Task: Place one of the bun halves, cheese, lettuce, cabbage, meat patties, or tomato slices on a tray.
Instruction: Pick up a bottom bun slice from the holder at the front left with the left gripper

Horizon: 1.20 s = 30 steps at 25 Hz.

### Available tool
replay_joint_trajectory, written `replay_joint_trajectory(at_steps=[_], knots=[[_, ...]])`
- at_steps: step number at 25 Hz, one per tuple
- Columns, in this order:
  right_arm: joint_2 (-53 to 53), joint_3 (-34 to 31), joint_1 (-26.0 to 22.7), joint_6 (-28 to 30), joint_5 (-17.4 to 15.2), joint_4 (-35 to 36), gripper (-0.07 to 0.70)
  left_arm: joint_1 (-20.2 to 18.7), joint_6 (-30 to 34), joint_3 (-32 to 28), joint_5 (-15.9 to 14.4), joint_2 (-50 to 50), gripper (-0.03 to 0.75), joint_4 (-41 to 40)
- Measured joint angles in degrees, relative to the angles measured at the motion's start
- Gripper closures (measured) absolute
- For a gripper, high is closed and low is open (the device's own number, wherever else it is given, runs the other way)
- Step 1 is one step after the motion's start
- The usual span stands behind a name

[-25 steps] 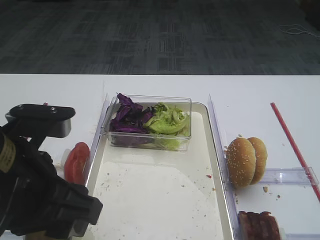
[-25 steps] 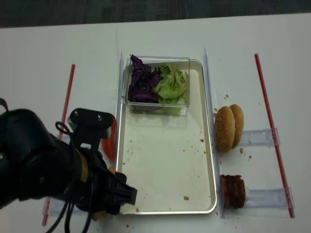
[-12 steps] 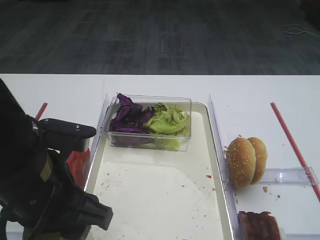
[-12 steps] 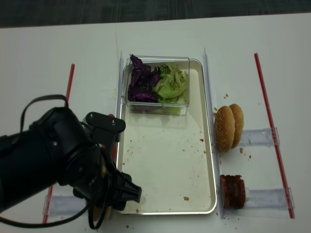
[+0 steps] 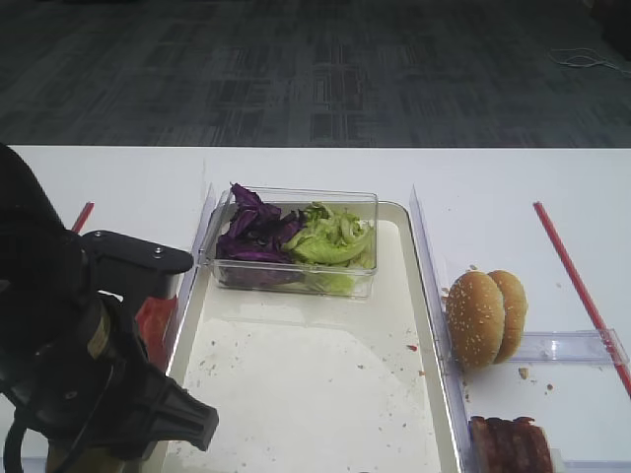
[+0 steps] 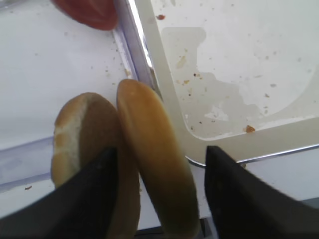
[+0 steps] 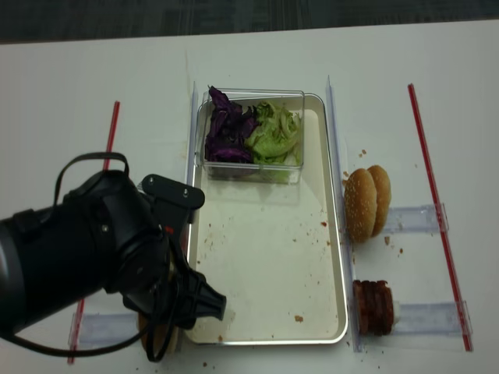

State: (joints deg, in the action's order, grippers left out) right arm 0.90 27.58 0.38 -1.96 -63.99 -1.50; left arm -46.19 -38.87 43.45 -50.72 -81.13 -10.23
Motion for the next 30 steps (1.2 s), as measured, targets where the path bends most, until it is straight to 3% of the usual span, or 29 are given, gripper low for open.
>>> replay_joint_trajectory(at_steps=[8, 11, 19, 30], knots=[[0.00, 0.00, 0.00, 0.00, 0.00, 0.00, 0.024, 0.00, -0.11, 0.00, -0.69, 0.00, 0.566, -0.15], [0.00, 0.00, 0.00, 0.00, 0.00, 0.00, 0.024, 0.00, -0.11, 0.00, -0.71, 0.00, 0.620, -0.24], [0.00, 0.00, 0.00, 0.00, 0.00, 0.00, 0.024, 0.00, -0.21, 1.01, -1.44, 0.00, 0.649, -0.24], [0.00, 0.00, 0.00, 0.00, 0.00, 0.00, 0.024, 0.00, -0.21, 8.99, -5.03, 0.00, 0.652, -0.24]])
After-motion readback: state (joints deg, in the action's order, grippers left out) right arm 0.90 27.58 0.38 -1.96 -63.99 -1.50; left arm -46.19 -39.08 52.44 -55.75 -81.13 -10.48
